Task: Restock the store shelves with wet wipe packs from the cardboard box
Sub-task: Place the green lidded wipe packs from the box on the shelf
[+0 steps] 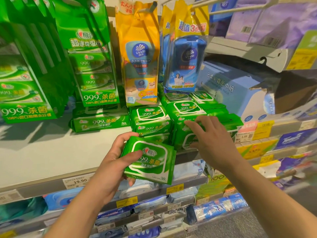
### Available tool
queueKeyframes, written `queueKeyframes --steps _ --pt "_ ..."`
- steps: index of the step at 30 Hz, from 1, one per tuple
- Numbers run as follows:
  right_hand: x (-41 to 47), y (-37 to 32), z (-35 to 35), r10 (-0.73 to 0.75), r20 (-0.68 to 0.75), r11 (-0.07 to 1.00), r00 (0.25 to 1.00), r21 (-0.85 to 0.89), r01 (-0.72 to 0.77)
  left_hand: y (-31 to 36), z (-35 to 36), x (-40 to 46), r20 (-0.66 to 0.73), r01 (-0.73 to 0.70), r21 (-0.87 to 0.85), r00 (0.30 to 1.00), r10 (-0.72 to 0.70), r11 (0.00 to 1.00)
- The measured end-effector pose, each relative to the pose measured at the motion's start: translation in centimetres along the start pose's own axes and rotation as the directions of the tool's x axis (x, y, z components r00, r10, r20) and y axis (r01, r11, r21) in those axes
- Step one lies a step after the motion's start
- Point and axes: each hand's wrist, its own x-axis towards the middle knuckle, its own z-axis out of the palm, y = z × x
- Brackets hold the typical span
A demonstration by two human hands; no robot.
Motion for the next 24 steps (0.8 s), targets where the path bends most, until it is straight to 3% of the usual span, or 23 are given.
queueKeyframes --steps 6,8,11,12,14,17,21,24 --pt "-0.8 -0.3 0.0 0.019 0.067 0.992 0.998 0.127 -0.028 -0.3 -0.1 -0.2 -0.004 -0.001 0.011 1.0 0.001 1.0" --pt "-0.4 -0.6 -1.1 0.045 0.109 0.966 0.993 0.25 -0.071 -0.2 0.1 -0.3 -0.011 -0.031 0.025 0.999 0.031 0.999" --pt "0.3 -2.5 -3.1 0.036 0.014 0.881 0.999 0.472 -0.038 0.2 0.8 -0.2 -0.032 -0.108 0.036 0.994 0.109 0.994" --pt "0.6 -3.3 -3.9 0.037 0.044 0.83 0.998 0.555 -0.055 0.4 1.1 -0.1 -0.032 -0.137 0.04 0.99 0.138 0.99" --pt "1.7 -4.5 -5.4 -0.017 0.251 0.732 0.968 0.663 -0.159 0.8 1.8 0.2 -0.053 -0.195 0.018 0.979 0.196 0.981" --pt "3.4 -4.9 -6.2 -0.169 0.376 0.715 0.911 0.683 -0.148 0.7 2.3 1.0 -0.073 -0.3 -0.023 0.952 0.298 0.954" --pt "4.6 -5.1 -5.9 -0.236 0.289 0.701 0.928 0.712 -0.043 0.2 1.6 1.2 -0.08 -0.355 0.104 0.928 0.363 0.929" --pt "4.9 -5.2 -5.0 -0.233 0.189 0.738 0.954 0.674 0.047 -0.3 0.9 1.0 -0.173 -0.337 0.343 0.895 0.412 0.877"
